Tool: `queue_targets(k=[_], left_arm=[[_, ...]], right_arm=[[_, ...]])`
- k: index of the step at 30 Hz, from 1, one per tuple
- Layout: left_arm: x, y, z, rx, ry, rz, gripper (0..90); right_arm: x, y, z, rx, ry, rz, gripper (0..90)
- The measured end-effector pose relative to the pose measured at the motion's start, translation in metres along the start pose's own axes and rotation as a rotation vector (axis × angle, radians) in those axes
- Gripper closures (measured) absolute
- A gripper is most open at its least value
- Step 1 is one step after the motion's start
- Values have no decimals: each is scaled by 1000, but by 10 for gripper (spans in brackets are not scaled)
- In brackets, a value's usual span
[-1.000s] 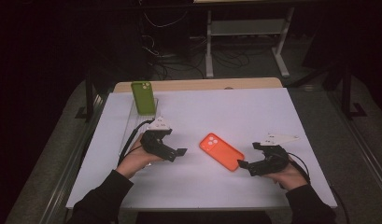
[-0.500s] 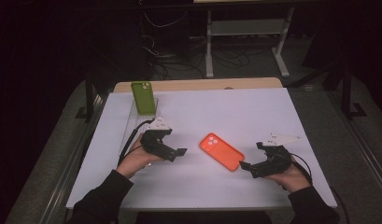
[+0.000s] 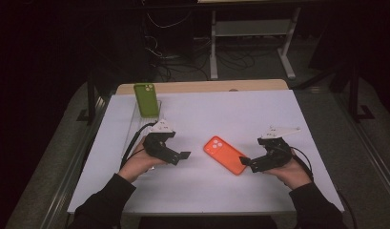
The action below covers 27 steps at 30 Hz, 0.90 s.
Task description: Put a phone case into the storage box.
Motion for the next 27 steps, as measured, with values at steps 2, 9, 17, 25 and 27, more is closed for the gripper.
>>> queue_targets(k=[2,9,17,25,27], left_arm=[[0,0,0,-7,0,-1,0],[0,0,0,6,2,-1,0],[0,1,1,3,2,-4,0],[-1,1,0,15,1,-11,0],[-1,1,0,13,0,-15,0]], right_arm=[[-1,6,-1,3,-1,-2,0],[-8,24,-5,20,0,-11,0],[-21,40,-7,19,-6,6,0],[-31,52,-8,29,-1,8,0],[-33,53,-7,27,1,19,0]])
Point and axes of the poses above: each handheld gripper's, and its own axes: x roughly backward along the jaws, y roughly out of its top, z roughly to its left, the point moved 4 cm from there along -x, roughly forward along the jaws, and after that the axes turned 8 degrees about x, right-handed, at the moved point
